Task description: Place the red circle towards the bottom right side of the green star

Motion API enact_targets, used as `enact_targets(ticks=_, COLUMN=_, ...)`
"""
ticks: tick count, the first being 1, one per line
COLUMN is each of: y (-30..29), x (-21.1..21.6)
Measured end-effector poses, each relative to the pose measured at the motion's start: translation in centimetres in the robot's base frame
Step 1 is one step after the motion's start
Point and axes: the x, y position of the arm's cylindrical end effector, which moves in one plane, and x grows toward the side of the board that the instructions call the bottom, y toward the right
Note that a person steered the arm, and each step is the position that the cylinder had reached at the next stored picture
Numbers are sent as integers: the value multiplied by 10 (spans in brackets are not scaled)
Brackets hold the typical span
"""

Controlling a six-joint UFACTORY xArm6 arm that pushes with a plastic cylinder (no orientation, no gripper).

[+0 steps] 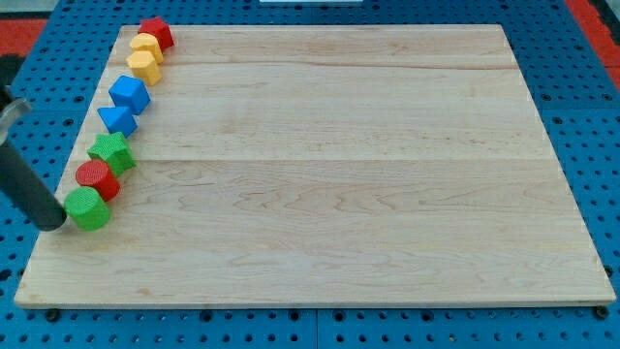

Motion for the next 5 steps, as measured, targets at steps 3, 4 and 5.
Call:
enact_targets(ticks=3, y=31, x=4)
enact_targets(ticks=4, y=29, x=1)
enact_targets(ticks=5, y=24, x=-5)
